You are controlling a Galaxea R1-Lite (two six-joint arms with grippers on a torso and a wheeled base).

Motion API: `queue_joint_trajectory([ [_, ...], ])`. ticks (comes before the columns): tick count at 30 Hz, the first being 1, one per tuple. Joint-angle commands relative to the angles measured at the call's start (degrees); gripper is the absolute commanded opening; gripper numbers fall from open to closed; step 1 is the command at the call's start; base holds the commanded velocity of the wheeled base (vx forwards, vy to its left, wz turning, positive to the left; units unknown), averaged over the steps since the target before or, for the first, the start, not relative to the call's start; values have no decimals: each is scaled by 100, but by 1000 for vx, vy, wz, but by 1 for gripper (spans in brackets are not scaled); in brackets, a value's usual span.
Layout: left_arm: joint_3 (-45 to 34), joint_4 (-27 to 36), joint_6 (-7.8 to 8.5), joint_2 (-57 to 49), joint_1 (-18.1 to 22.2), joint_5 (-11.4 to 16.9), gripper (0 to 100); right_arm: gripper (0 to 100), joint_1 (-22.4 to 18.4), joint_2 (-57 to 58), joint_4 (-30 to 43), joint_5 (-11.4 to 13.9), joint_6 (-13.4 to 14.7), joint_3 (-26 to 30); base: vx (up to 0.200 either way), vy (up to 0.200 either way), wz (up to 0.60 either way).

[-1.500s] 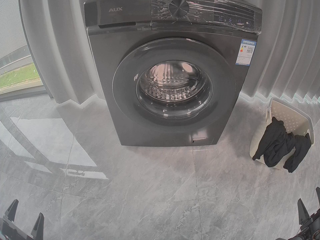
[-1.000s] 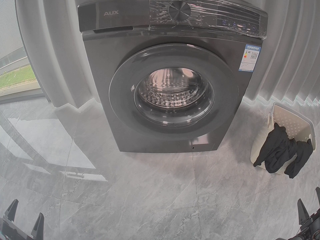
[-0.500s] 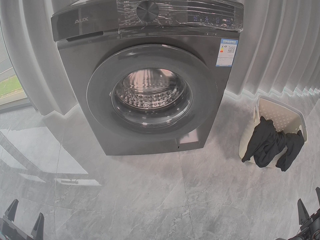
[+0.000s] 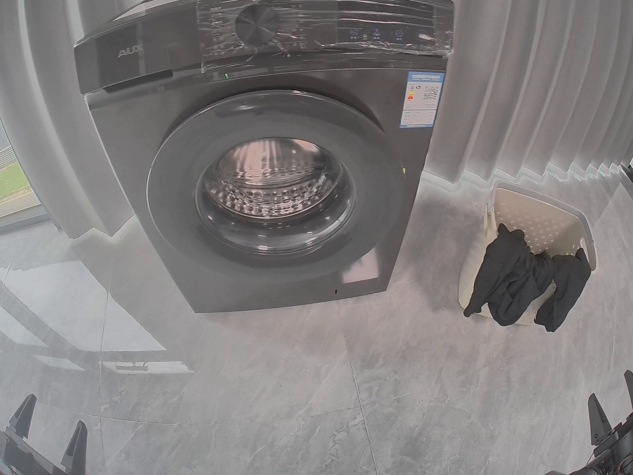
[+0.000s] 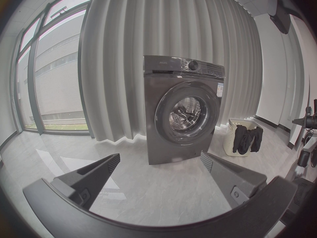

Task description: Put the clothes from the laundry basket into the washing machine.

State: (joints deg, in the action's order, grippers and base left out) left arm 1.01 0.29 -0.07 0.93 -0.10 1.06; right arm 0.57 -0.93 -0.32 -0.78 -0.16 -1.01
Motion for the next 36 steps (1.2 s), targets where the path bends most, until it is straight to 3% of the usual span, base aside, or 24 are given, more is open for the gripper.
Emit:
queue_joint_trajectory([
  [1,-101,-3,-1,-93,1,-1,100,100,4,75,-3,-1,-2,101,0,0,0],
  [7,-101,-3,-10,-93,1,-1,100,100,4,84,-3,-1,-2,101,0,0,0],
  [16,-101,-3,-10,-93,1,-1,100,100,4,75,-3,-10,-2,101,0,-200,0],
  [25,-101,-3,-10,-93,1,-1,100,100,4,84,-3,-1,-2,101,0,0,0],
  [36,-101,-3,-1,-93,1,-1,100,100,4,75,-3,-1,-2,101,164,0,0],
])
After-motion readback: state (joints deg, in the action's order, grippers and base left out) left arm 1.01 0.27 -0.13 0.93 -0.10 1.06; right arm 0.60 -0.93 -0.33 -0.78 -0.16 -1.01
